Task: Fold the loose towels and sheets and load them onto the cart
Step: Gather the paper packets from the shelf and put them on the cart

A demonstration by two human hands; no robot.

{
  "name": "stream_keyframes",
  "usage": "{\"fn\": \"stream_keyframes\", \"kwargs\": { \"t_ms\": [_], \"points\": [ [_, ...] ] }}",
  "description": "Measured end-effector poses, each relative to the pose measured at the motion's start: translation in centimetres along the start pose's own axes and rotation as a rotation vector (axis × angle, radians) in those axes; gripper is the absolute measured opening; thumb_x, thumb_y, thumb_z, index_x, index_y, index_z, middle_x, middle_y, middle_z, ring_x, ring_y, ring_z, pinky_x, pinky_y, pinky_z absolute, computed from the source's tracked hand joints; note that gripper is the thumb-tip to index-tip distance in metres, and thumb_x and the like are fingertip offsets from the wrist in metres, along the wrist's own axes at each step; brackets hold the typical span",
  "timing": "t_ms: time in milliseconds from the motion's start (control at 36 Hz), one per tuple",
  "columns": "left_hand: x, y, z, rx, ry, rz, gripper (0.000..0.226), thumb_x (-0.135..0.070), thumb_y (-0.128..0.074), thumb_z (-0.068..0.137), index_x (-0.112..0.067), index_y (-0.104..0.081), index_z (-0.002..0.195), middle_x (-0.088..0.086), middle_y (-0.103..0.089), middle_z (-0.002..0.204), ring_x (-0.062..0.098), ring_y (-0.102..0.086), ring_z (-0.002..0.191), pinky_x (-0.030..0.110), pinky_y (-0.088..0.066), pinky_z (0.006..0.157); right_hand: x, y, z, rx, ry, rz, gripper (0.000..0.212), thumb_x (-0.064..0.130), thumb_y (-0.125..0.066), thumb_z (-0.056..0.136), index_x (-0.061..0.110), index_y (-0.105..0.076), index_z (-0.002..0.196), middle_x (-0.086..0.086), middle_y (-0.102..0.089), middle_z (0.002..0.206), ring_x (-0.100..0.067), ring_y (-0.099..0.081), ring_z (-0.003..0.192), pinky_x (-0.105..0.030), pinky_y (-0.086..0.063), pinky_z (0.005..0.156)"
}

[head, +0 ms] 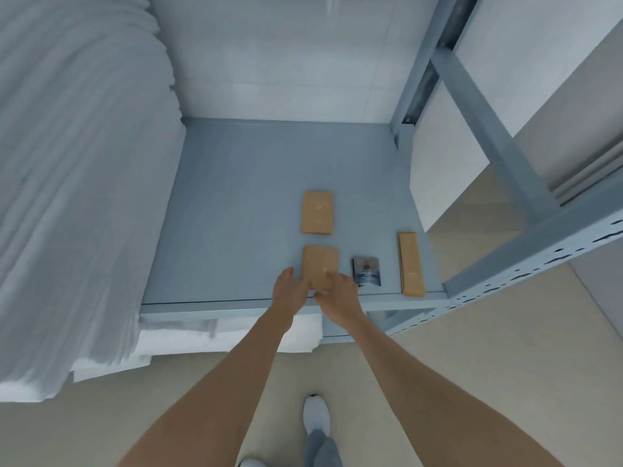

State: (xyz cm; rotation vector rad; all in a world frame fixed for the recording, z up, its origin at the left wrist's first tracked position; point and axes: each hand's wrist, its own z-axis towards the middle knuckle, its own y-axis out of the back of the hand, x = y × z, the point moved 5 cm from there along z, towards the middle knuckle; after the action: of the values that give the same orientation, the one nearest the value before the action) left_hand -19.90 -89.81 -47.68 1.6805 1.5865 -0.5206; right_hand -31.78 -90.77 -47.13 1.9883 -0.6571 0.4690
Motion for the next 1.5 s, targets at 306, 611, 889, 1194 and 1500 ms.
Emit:
{"fn": "stream_keyframes", "kwargs": {
  "t_ms": [306, 611, 889, 1194, 1500],
  "points": [
    [0.0, -1.5, 0.9, -0.044, 0.119, -0.160, 0.032, 0.000, -0.052, 0.084, 0.007, -0.061, 0.114, 0.014, -0.060, 0.097, 0.026, -0.054, 0.085, 0.035, -0.044, 0.075, -0.9, 0.9, 0.7, -0.025, -0.026, 0.169, 0.026, 0.012, -0.050, 0.093, -0.005, -0.069, 0.102, -0.014, -0.066, 0.094, -0.027, -0.061, 0.090, -0.038, -0.050, 0.083],
    [0.2, 0.1, 1.4, -0.067, 0.131, -0.456, 0.024, 0.002, -0.057, 0.089, 0.000, -0.064, 0.113, 0.017, -0.067, 0.111, 0.037, -0.070, 0.089, 0.039, -0.063, 0.065, 1.7, 3.4, 3.5, -0.091, -0.033, 0.153, 0.032, 0.005, -0.045, 0.085, 0.016, -0.041, 0.055, 0.000, -0.041, 0.055, -0.017, -0.038, 0.055, -0.030, -0.031, 0.054],
    [2.8, 1.9, 0.9, -0.098, 0.160, -0.632, 0.015, 0.002, -0.062, 0.091, 0.001, -0.064, 0.106, 0.016, -0.069, 0.106, 0.042, -0.072, 0.089, 0.041, -0.063, 0.070, 2.9, 1.4, 6.4, -0.129, 0.098, -0.604, 0.031, 0.022, -0.048, 0.097, 0.004, -0.051, 0.121, -0.015, -0.050, 0.122, -0.031, -0.047, 0.112, -0.037, -0.036, 0.093],
    [4.0, 3.2, 0.6, -0.176, 0.095, -0.537, 0.033, 0.003, -0.084, 0.068, -0.006, -0.068, 0.095, 0.007, -0.071, 0.086, 0.023, -0.067, 0.077, 0.028, -0.059, 0.060, 2.1, 0.5, 6.1, -0.189, 0.088, -0.800, 0.032, 0.023, -0.063, 0.088, 0.007, -0.051, 0.113, -0.012, -0.050, 0.114, -0.030, -0.048, 0.105, -0.035, -0.037, 0.088],
    [4.4, 3.8, 0.6, -0.148, 0.232, -0.689, 0.025, 0.009, -0.062, 0.085, -0.011, -0.061, 0.100, 0.011, -0.069, 0.096, 0.029, -0.071, 0.072, 0.040, -0.063, 0.062, 1.7, 1.3, 6.7, -0.154, -0.003, -0.627, 0.064, 0.035, -0.075, 0.077, 0.008, -0.041, 0.124, -0.018, -0.044, 0.124, -0.032, -0.045, 0.113, -0.034, -0.038, 0.096]
  ]
}}
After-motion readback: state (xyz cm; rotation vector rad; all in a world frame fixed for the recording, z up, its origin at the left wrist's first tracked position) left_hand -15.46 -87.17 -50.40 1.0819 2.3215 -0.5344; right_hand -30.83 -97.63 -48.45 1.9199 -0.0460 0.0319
